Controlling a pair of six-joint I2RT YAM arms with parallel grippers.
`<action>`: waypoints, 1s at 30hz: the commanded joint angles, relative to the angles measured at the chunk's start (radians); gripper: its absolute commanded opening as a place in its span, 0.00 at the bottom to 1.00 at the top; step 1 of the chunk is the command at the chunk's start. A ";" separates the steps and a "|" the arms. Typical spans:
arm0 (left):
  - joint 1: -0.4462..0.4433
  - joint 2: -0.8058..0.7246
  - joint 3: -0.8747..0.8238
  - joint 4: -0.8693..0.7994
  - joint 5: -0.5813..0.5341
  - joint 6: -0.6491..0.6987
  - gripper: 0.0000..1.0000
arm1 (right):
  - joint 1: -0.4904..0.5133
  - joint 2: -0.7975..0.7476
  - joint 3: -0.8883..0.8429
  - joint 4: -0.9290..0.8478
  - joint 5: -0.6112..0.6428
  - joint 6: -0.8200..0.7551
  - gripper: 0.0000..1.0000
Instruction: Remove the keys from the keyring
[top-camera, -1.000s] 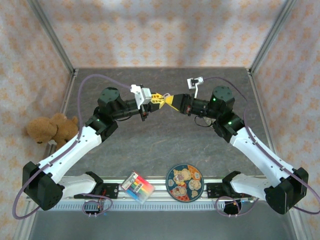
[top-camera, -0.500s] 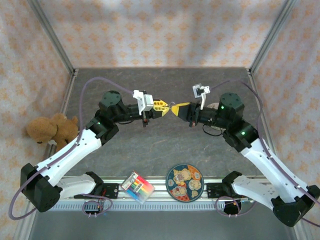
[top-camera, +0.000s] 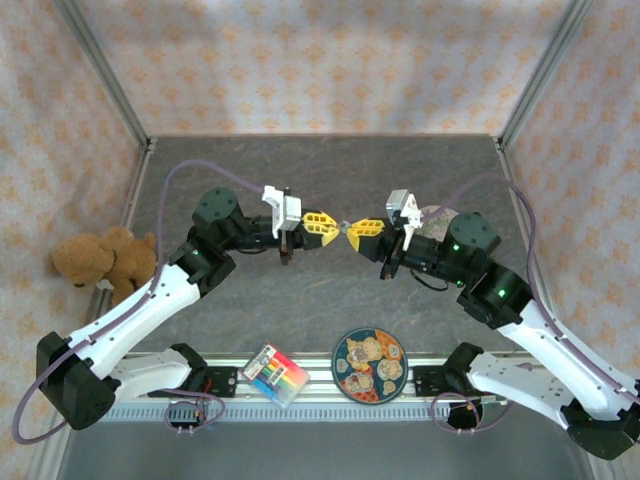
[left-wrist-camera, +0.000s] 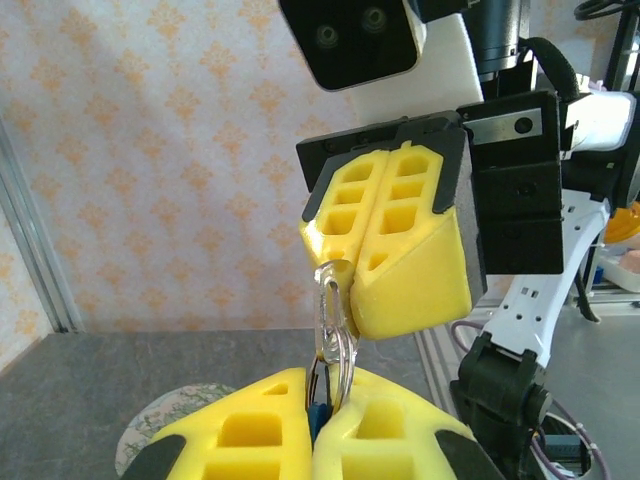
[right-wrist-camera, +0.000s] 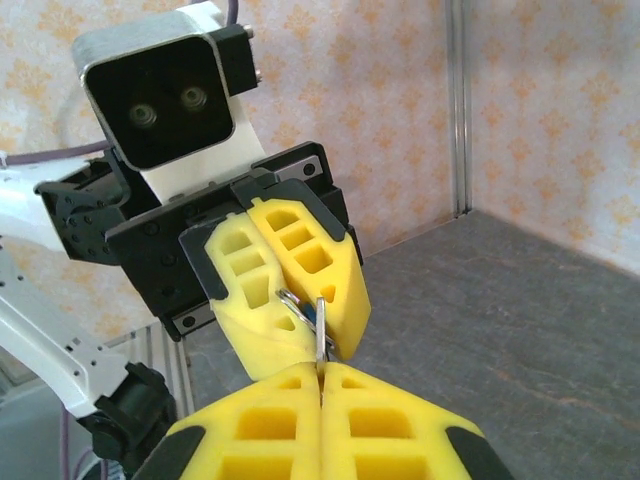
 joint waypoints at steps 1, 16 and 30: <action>0.025 -0.044 0.001 0.132 -0.042 -0.073 0.00 | 0.025 -0.049 -0.017 -0.066 0.012 -0.087 0.00; 0.025 -0.028 0.035 0.078 0.005 -0.087 0.00 | 0.235 -0.040 -0.016 -0.162 0.128 -0.308 0.00; 0.028 -0.005 0.089 -0.039 0.046 -0.059 0.00 | 0.387 0.017 0.059 -0.322 0.281 -0.479 0.00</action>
